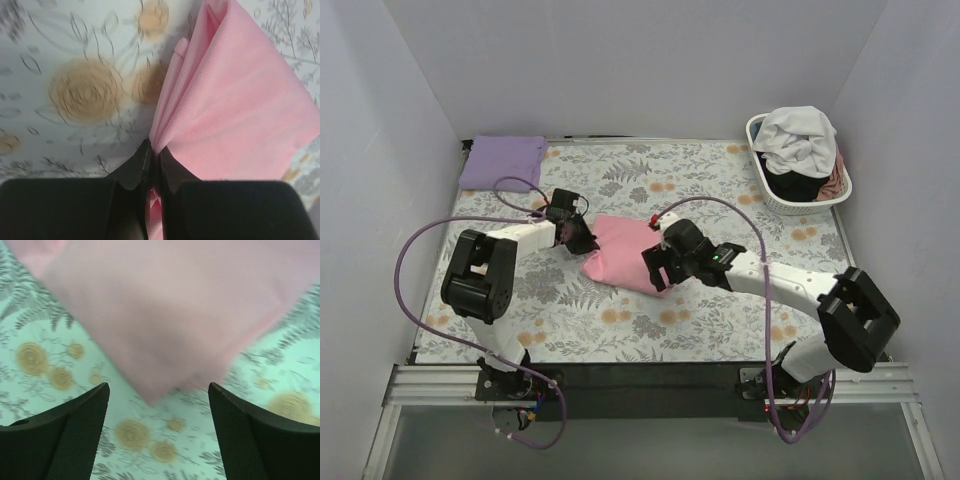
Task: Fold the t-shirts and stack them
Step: Neatly place the folded tshirt to the corner
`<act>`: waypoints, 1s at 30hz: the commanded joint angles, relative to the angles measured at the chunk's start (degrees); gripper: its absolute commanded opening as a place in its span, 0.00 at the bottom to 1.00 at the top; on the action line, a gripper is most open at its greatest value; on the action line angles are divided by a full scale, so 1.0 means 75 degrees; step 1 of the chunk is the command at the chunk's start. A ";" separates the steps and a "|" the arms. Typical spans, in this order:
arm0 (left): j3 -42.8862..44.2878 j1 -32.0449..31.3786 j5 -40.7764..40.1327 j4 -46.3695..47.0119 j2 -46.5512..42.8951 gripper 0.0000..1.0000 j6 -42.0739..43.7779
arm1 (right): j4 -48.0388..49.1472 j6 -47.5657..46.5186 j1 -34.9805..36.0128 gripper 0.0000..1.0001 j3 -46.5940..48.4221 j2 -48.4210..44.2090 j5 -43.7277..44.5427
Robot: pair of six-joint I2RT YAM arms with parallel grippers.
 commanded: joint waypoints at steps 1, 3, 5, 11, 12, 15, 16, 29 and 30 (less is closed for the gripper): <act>0.0968 0.0179 -0.1572 -0.1074 0.0517 0.00 0.1308 | -0.0345 -0.0149 -0.0578 0.87 -0.0429 -0.0970 0.0427; 0.1623 0.0296 -0.1865 -0.1273 0.0753 0.00 0.1567 | -0.0579 -0.0196 -0.1023 0.98 -0.0687 -0.1507 0.0839; 0.2024 0.0437 -0.2030 -0.1332 0.1127 0.00 0.1930 | -0.0686 -0.0243 -0.1421 0.98 -0.0792 -0.1837 0.1203; 0.4027 0.0882 -0.2850 -0.1485 0.2241 0.00 0.3089 | -0.0768 -0.0431 -0.1833 0.98 -0.0980 -0.2588 0.1286; 0.4285 0.0929 -0.3002 -0.1519 0.2591 0.00 0.3254 | -0.0780 -0.0466 -0.1845 0.98 -0.0980 -0.2647 0.1286; 0.5293 0.1093 -0.3542 -0.1520 0.3282 0.00 0.3829 | -0.0920 -0.0524 -0.1915 0.98 -0.0992 -0.2752 0.1298; 0.5527 0.1152 -0.3577 -0.1520 0.3413 0.00 0.3946 | -0.0967 -0.0525 -0.1939 0.98 -0.1038 -0.2799 0.1321; 0.8364 0.1820 -0.4433 -0.0829 0.4820 0.00 0.6243 | -0.1471 -0.0279 -0.2044 0.97 -0.0981 -0.2987 0.1380; 0.8632 0.1843 -0.4410 -0.0724 0.4867 0.00 0.6337 | -0.1518 -0.0290 -0.2056 0.97 -0.0946 -0.2929 0.1414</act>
